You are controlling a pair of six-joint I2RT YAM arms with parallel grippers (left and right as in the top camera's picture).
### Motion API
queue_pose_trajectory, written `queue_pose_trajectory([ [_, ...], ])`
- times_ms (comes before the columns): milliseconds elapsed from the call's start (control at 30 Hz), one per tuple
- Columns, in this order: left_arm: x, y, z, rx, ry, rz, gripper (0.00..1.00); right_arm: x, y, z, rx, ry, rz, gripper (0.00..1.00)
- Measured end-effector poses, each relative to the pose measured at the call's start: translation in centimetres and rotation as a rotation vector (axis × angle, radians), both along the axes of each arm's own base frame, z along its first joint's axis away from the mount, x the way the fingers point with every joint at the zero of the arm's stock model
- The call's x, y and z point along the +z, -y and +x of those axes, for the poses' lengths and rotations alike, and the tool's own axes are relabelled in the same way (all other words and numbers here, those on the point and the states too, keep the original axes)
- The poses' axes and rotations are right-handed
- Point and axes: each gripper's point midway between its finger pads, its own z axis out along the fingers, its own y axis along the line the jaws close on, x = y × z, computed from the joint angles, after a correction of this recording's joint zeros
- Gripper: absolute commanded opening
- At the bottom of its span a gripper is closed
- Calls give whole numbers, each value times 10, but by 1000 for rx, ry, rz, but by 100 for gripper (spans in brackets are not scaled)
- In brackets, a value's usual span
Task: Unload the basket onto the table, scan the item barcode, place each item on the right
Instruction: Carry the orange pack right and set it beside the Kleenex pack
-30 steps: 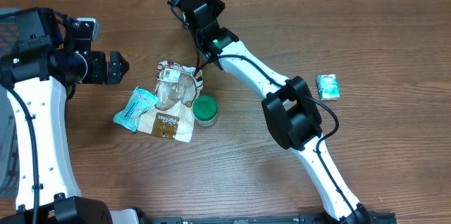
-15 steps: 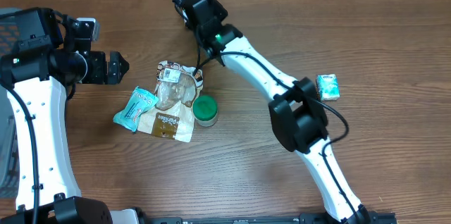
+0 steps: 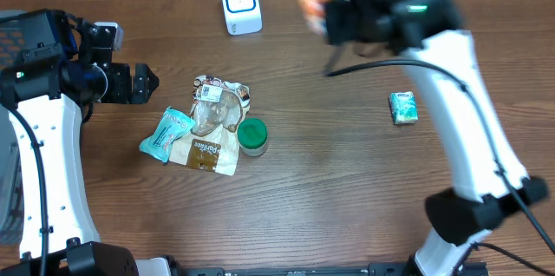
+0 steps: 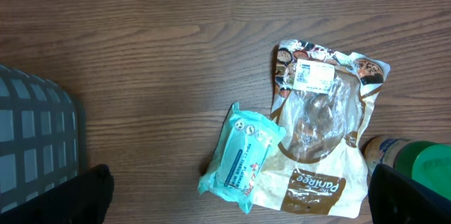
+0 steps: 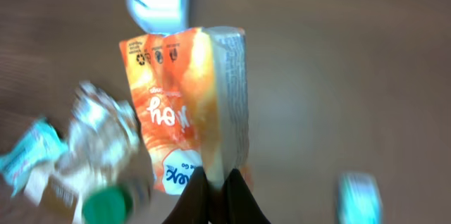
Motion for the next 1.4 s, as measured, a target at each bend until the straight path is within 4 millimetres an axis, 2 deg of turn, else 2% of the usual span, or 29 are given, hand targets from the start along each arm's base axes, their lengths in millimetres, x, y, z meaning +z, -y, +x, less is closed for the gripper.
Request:
queue_pose_trajectory([
  [67,0,0,0,0,0,0,100,-9,28,-17,-82,-102,-10,4],
  [133,0,0,0,0,0,0,99,-26,47,-24,-147,-194,-21,4],
  [367,0,0,0,0,0,0,99,-119,93,-36,-293,-470,-62,4],
  [567,0,0,0,0,0,0,100,-180,121,-52,-374,-589,-71,4],
  [733,0,0,0,0,0,0,99,-213,131,-70,-402,-667,-66,4],
  [1000,0,0,0,0,0,0,100,-240,146,-88,-446,-727,-59,5],
  [1067,0,0,0,0,0,0,99,-242,149,-89,-459,-732,-57,12],
  [1100,0,0,0,0,0,0,100,-242,151,-88,-463,-728,-56,21],
  [1233,0,0,0,0,0,0,99,-243,156,-84,-475,-709,-57,24],
  [1400,0,0,0,0,0,0,100,-243,164,-83,-491,-701,-68,33],
])
